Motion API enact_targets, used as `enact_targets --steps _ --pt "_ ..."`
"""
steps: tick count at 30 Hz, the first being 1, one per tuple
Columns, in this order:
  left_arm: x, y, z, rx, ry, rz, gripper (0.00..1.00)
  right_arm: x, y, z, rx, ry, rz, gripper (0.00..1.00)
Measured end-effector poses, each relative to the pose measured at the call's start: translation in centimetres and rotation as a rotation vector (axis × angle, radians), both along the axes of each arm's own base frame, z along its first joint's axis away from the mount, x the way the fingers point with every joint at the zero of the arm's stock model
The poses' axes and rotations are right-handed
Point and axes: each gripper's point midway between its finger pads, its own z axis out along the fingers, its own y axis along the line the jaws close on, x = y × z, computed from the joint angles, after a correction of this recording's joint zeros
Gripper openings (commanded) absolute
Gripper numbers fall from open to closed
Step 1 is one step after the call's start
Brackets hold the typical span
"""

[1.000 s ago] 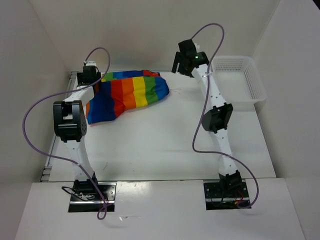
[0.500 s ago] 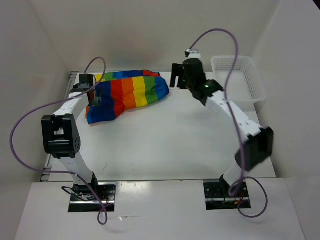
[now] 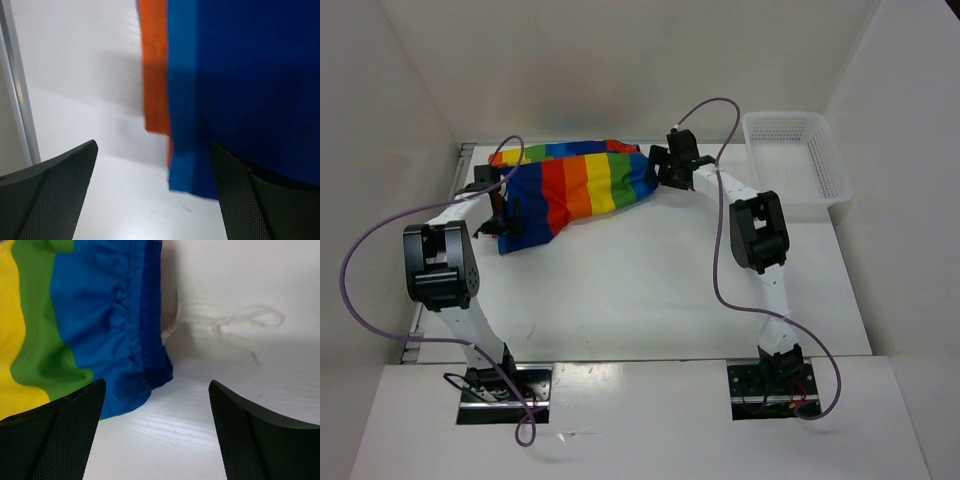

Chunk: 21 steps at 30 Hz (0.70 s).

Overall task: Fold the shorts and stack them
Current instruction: Fold the shorts

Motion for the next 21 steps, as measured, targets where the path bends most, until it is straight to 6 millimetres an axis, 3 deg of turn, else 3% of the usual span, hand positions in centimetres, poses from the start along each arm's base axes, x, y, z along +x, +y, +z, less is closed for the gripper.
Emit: enact_targets --steps 4,9,12,13,15,17,18,19,21 --pt "0.5 1.9 -1.5 -0.048 0.013 0.044 0.99 1.5 -0.5 1.2 0.048 -0.025 0.0 0.88" --pt "1.1 1.3 -1.3 -0.088 -0.007 0.025 0.97 1.9 1.6 0.0 0.089 -0.006 0.046 0.86" --pt "1.3 0.5 -1.6 -0.105 -0.002 0.004 0.73 1.6 2.9 -2.3 0.082 0.023 0.061 0.82" --pt "1.3 0.2 -1.9 -0.11 0.003 -0.002 0.6 1.6 3.2 -1.9 0.086 0.015 0.065 0.82" --pt "1.3 -0.2 -2.4 -0.116 0.015 -0.011 0.52 1.3 3.6 -2.1 0.085 0.026 0.067 0.8" --pt "1.1 -0.5 -2.8 -0.12 0.027 -0.018 0.44 1.4 4.0 -2.4 0.092 0.035 0.077 0.67" --pt "1.2 -0.7 -2.8 -0.121 0.026 -0.022 0.32 1.5 4.3 -2.6 0.098 0.038 0.083 0.61" --pt "1.2 -0.7 -2.8 -0.122 0.028 -0.023 0.25 1.6 4.6 -2.8 0.109 0.043 0.091 0.36" --pt "1.1 -0.8 -2.8 -0.122 0.032 -0.024 0.13 1.6 5.1 -3.1 0.126 0.056 0.112 0.11"
